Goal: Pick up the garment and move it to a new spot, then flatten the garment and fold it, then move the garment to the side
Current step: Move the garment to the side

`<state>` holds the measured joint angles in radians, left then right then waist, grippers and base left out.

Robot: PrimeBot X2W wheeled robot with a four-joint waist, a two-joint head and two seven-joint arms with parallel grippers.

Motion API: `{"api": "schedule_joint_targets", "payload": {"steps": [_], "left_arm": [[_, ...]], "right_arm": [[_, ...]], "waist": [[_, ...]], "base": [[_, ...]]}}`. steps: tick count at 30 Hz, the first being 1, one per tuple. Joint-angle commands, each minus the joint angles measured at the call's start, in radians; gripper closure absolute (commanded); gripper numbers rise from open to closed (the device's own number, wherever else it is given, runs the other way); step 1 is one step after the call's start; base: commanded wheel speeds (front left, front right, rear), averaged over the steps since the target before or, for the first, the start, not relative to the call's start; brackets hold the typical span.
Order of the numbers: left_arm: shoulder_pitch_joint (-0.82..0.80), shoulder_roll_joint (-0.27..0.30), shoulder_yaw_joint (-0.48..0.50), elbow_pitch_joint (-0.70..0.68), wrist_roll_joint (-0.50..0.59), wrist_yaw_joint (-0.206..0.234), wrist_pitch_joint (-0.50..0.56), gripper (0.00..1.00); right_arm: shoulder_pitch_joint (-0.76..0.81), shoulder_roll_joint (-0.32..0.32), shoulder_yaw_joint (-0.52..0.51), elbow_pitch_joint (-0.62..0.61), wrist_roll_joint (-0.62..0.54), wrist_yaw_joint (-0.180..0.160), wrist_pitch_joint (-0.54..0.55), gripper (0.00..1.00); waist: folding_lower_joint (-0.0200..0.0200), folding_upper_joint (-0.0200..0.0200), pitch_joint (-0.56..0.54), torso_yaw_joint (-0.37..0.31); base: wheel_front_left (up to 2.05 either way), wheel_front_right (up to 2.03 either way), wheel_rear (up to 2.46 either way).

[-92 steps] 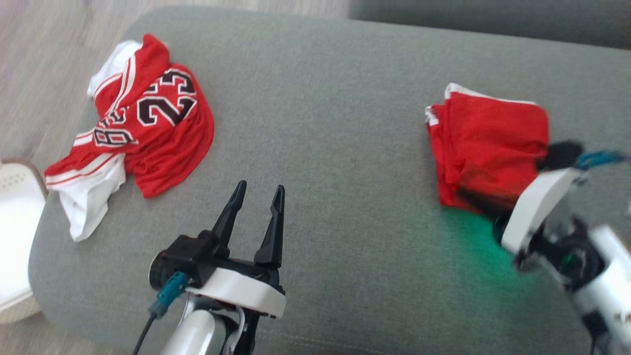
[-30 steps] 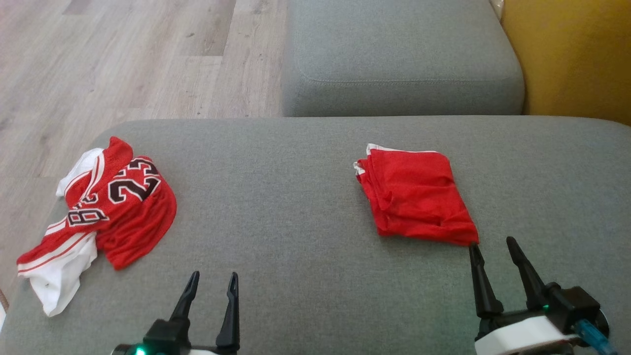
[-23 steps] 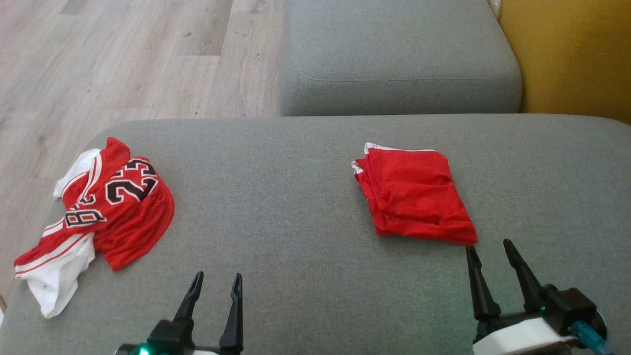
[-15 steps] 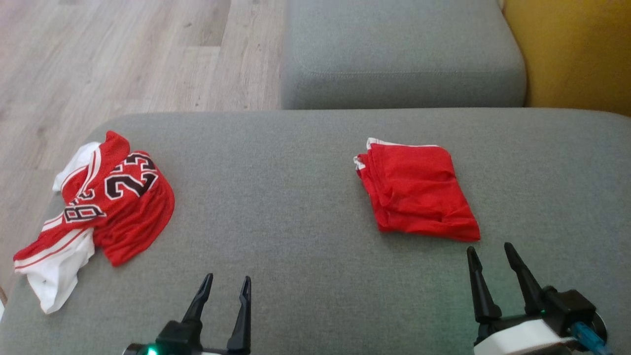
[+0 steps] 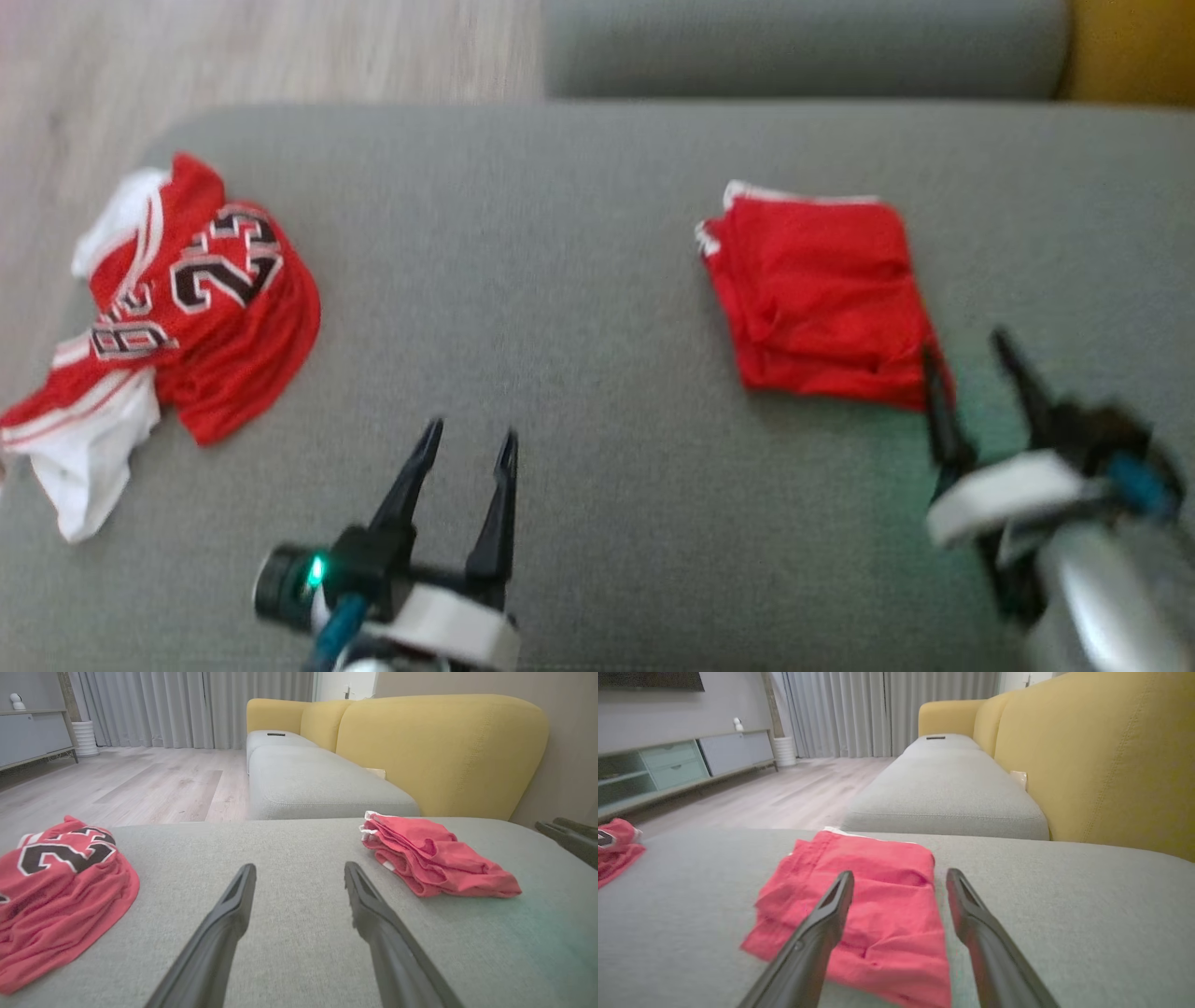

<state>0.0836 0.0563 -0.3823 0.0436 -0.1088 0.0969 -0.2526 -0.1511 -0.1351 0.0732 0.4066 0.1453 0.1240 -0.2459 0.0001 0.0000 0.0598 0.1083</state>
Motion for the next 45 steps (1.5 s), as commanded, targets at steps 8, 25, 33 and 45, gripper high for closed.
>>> {"api": "schedule_joint_targets", "payload": {"steps": [8,25,33,45], "left_arm": [[-0.165,-0.006,-0.012,-0.050,-0.029,-0.004,-0.009,0.00],[-0.262,-0.006,-0.060,-0.057,-0.054,0.005,-0.009,0.00],[-0.277,-0.006,-0.052,-0.059,-0.037,0.000,-0.009,0.00],[-0.310,-0.006,-0.054,-0.079,-0.030,-0.009,-0.009,0.00]], "right_arm": [[-0.313,-0.111,0.011,0.177,0.069,0.007,0.167,0.00],[-0.439,-0.243,0.293,0.312,0.380,0.007,0.428,1.00],[-0.474,-0.303,0.322,0.305,0.360,0.007,0.357,1.00],[-0.521,-0.591,0.346,0.243,0.286,0.007,0.368,1.00]], "waist": [[-0.0001,0.0000,0.179,0.036],[-0.0001,0.0000,0.289,0.054],[-0.0001,0.0000,0.290,-0.001],[-0.0001,0.0000,0.350,-0.080]], "base": [[0.00,0.00,0.00],[0.00,0.00,0.00],[0.00,0.00,0.00],[0.00,0.00,0.00]]}}
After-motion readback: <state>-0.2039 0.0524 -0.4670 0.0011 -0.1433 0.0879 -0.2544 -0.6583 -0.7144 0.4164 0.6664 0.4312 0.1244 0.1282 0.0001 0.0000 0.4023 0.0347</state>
